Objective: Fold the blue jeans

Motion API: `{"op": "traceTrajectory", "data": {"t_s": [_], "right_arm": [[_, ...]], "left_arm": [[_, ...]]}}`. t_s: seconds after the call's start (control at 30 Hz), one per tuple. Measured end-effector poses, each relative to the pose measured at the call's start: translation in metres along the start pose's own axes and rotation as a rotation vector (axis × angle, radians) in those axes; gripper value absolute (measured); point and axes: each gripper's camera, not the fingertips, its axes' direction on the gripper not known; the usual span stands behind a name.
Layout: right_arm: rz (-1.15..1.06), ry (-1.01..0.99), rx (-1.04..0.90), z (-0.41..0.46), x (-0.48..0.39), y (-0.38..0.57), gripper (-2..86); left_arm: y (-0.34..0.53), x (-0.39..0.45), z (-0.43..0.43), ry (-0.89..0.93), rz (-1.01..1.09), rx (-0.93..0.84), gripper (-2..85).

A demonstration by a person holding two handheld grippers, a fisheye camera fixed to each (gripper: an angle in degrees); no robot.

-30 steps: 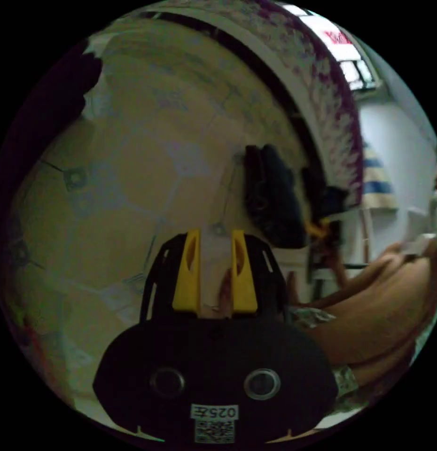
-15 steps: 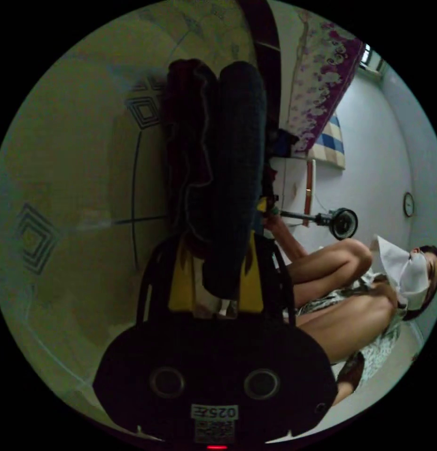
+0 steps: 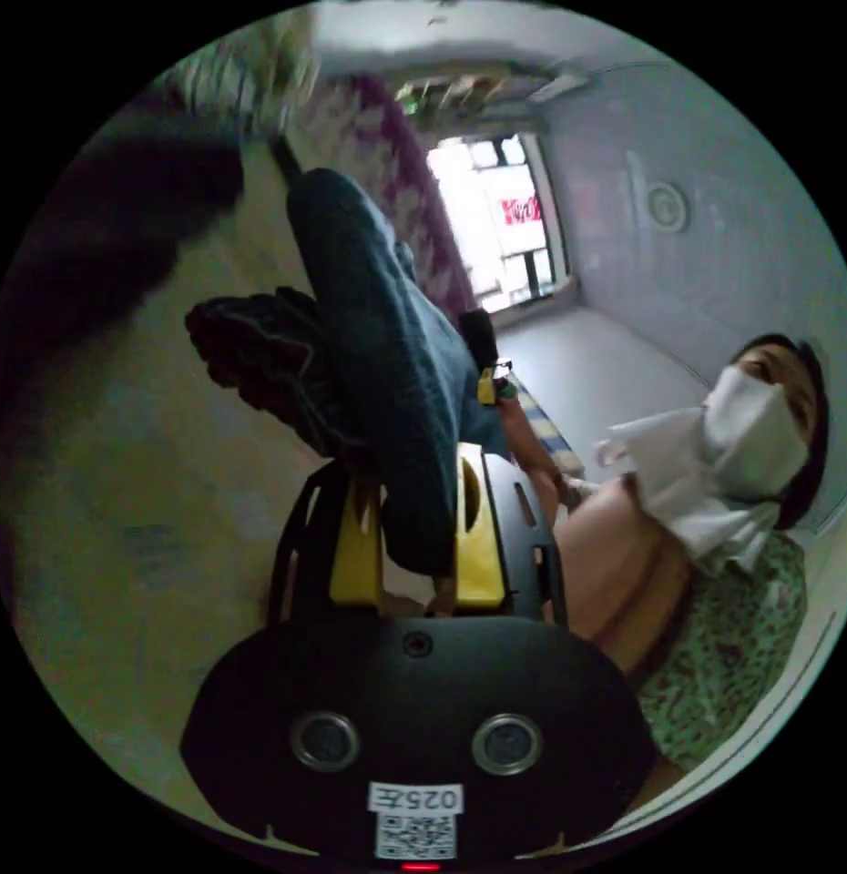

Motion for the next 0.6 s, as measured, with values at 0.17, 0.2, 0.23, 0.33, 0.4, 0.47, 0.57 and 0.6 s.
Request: {"op": "traceTrajectory", "data": {"t_s": [0.17, 0.2, 0.23, 0.33, 0.4, 0.47, 0.57, 0.6], "right_arm": [[-0.375, -0.035, -0.175, 0.143, -0.115, -0.183, 8.3], [-0.416, -0.057, -0.183, 0.18, -0.127, -0.218, 8.4], [-0.43, -0.065, -0.181, 0.198, -0.131, -0.234, 8.4], [-0.445, -0.013, -0.167, 0.282, -0.13, -0.301, 9.0], [-0.369, 0.164, -0.113, 0.339, -0.104, -0.335, 10.2], [-0.273, 0.34, -0.112, 0.379, -0.071, -0.349, 10.8], [-0.315, 0.455, -0.07, 0.415, -0.043, -0.347, 11.0], [-0.324, 0.403, -0.023, 0.416, -0.047, -0.347, 11.2]], "left_arm": [[0.011, 0.173, -0.219, -0.385, 0.11, 0.263, 8.4], [0.017, 0.202, -0.259, -0.477, 0.095, 0.302, 8.4], [0.019, 0.212, -0.277, -0.516, 0.078, 0.32, 8.4], [0.032, 0.208, -0.352, -0.586, -0.075, 0.408, 8.7], [0.039, 0.146, -0.381, -0.536, -0.244, 0.402, 9.0], [0.043, 0.079, -0.382, -0.463, -0.403, 0.348, 9.2], [0.044, 0.032, -0.375, -0.34, -0.453, 0.297, 9.5], [0.039, 0.05, -0.375, -0.384, -0.414, 0.297, 9.5]]}}
